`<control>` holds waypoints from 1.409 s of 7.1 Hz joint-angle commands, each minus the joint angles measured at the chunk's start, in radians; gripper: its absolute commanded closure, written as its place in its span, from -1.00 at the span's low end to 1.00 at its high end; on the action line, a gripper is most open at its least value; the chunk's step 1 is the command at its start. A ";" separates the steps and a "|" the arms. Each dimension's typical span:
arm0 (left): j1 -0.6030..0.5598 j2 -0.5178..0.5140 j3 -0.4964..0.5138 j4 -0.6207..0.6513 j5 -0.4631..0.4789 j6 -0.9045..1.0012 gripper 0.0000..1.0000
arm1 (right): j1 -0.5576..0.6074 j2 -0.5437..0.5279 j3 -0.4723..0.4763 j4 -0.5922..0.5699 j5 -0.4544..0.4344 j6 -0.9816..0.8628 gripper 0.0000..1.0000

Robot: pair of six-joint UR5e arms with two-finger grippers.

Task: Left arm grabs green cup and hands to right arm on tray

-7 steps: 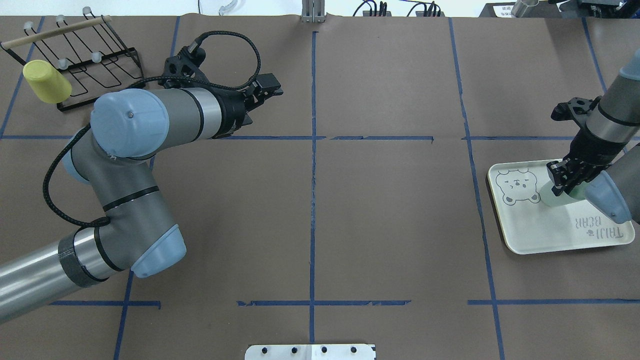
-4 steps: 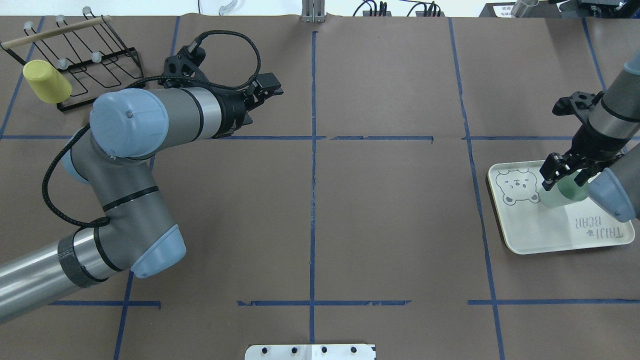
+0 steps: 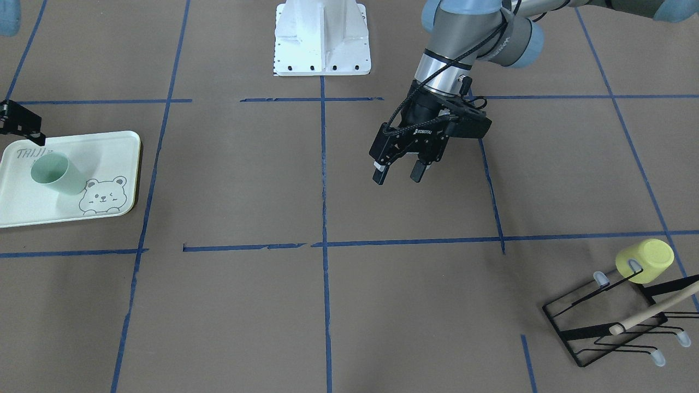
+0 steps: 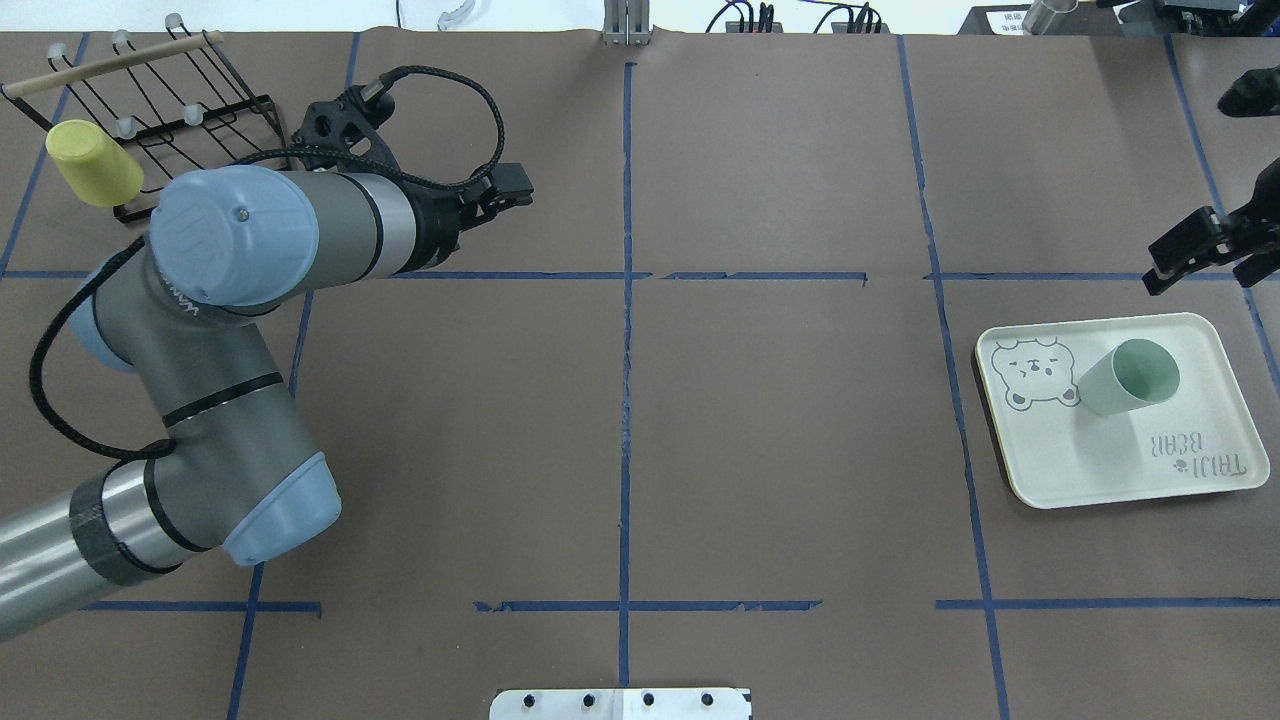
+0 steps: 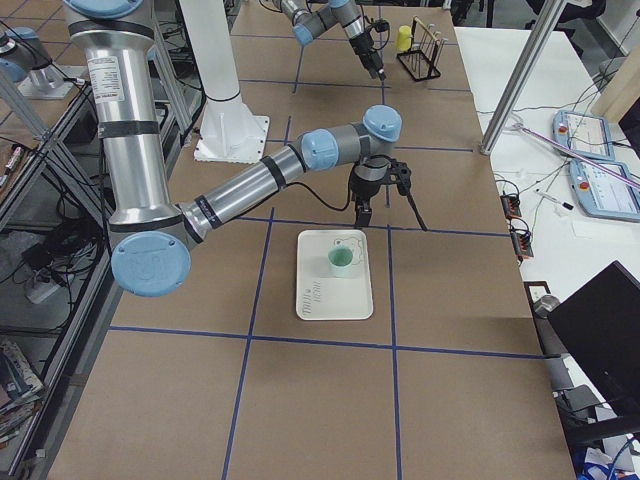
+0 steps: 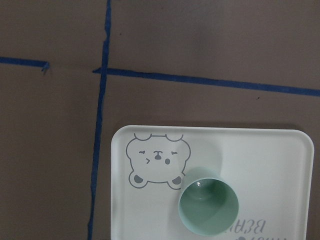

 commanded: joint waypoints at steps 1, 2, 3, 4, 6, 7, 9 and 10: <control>-0.077 0.036 -0.135 0.333 -0.008 0.349 -1.00 | 0.094 -0.006 0.008 0.001 -0.001 -0.005 -1.00; -0.170 0.098 -0.155 0.370 -0.095 0.534 -1.00 | 0.128 -0.014 0.006 0.000 -0.003 -0.005 -1.00; -0.314 0.172 -0.157 0.370 -0.273 0.730 -1.00 | 0.160 -0.041 0.006 0.001 -0.001 -0.017 -1.00; -0.458 0.247 -0.157 0.371 -0.444 0.945 -1.00 | 0.191 -0.070 0.005 -0.002 -0.003 -0.131 -1.00; -0.697 0.441 -0.146 0.376 -0.633 1.358 -1.00 | 0.264 -0.142 0.006 -0.006 -0.001 -0.271 -1.00; -0.779 0.505 -0.128 0.414 -0.663 1.496 -1.00 | 0.271 -0.165 0.013 -0.006 -0.003 -0.278 -1.00; -0.890 0.539 -0.038 0.570 -0.677 1.757 -1.00 | 0.271 -0.191 0.017 -0.009 -0.048 -0.284 -1.00; -0.907 0.580 -0.031 0.618 -0.732 1.780 -1.00 | 0.269 -0.199 0.010 -0.012 -0.050 -0.284 -1.00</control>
